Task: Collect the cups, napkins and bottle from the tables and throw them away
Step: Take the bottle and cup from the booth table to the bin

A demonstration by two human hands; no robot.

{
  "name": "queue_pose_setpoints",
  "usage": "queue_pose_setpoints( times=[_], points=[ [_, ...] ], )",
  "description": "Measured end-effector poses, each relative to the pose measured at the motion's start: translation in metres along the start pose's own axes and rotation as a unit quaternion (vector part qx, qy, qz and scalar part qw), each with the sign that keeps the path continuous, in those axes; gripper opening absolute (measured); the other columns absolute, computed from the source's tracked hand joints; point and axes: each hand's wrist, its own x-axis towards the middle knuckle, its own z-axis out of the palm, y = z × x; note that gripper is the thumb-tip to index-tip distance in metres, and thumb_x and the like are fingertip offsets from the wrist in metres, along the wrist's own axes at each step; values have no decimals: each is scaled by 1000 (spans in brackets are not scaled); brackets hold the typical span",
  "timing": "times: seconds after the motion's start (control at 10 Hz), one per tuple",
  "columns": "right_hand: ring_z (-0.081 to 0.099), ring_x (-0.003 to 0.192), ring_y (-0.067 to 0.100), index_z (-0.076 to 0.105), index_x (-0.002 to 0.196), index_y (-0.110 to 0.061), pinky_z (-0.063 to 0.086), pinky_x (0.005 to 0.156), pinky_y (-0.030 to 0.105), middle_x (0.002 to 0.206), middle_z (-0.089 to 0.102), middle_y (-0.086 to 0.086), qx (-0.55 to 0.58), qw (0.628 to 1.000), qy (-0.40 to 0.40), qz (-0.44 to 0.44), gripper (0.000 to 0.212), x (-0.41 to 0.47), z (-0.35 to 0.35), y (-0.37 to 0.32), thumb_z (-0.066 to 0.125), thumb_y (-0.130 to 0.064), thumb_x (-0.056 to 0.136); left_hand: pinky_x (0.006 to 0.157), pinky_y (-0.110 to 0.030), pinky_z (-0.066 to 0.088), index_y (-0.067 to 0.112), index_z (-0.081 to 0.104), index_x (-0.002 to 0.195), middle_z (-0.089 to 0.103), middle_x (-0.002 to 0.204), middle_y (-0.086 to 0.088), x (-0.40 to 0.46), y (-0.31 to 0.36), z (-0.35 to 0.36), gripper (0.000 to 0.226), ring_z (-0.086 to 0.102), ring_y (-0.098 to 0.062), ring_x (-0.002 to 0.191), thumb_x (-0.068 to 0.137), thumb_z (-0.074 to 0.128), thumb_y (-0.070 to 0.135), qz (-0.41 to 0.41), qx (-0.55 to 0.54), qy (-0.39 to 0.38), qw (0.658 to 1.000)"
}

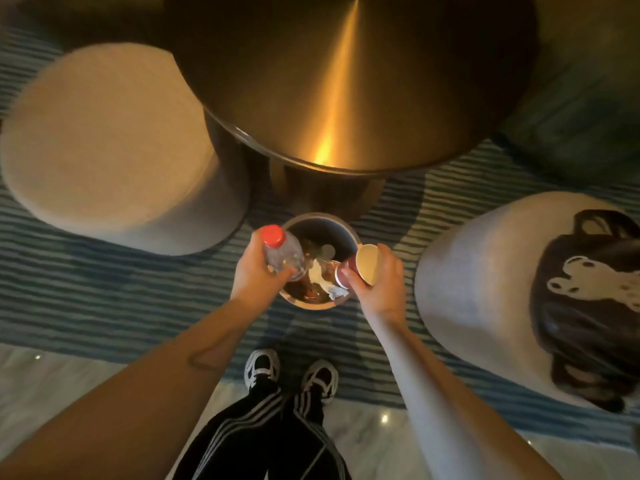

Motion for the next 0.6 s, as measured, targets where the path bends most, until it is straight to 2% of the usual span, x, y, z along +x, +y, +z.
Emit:
queue_pose_setpoints(
  times=[0.1,0.2,0.3,0.4,0.5,0.6],
  points=[
    [49,119,21,33,136,-28,43,82,24,135,43,2,7,1000,7,-12,81,26,42,27,76,-47,71,83,-20,48,36,44,118,54,110,18,27,-39,35,63,55,1,99,70,81,21,-12,-11,8,1000],
    [48,118,18,29,135,-34,44,82,26,135,41,-1,19,1000,10,-7,83,38,69,43,78,-48,69,92,-20,41,39,36,124,41,124,18,37,-69,51,85,46,1,110,60,87,21,-26,4,17,999],
    [45,115,12,25,135,-40,43,82,25,137,36,-3,41,999,18,5,85,41,82,46,78,-46,69,101,-21,26,45,23,133,23,143,14,33,-88,50,106,26,1,123,54,91,29,-20,55,17,998],
    [43,116,11,21,138,-40,41,82,24,139,32,-3,43,999,19,-5,88,43,89,35,78,-44,70,104,-26,24,41,14,143,13,155,11,23,-93,36,113,19,-9,138,58,88,44,-48,73,22,996],
    [38,131,22,15,145,-35,39,96,32,149,27,2,31,999,-13,-2,97,48,93,26,78,-39,72,110,-31,20,35,11,149,12,158,6,13,-94,20,107,13,-13,143,67,79,51,-47,107,38,992],
    [33,137,27,16,148,-26,38,104,42,153,24,6,22,999,-35,5,95,43,84,15,76,-38,75,116,-40,20,24,13,151,16,158,-2,7,-79,3,95,12,-16,144,79,68,51,-27,176,44,983]
  ],
)
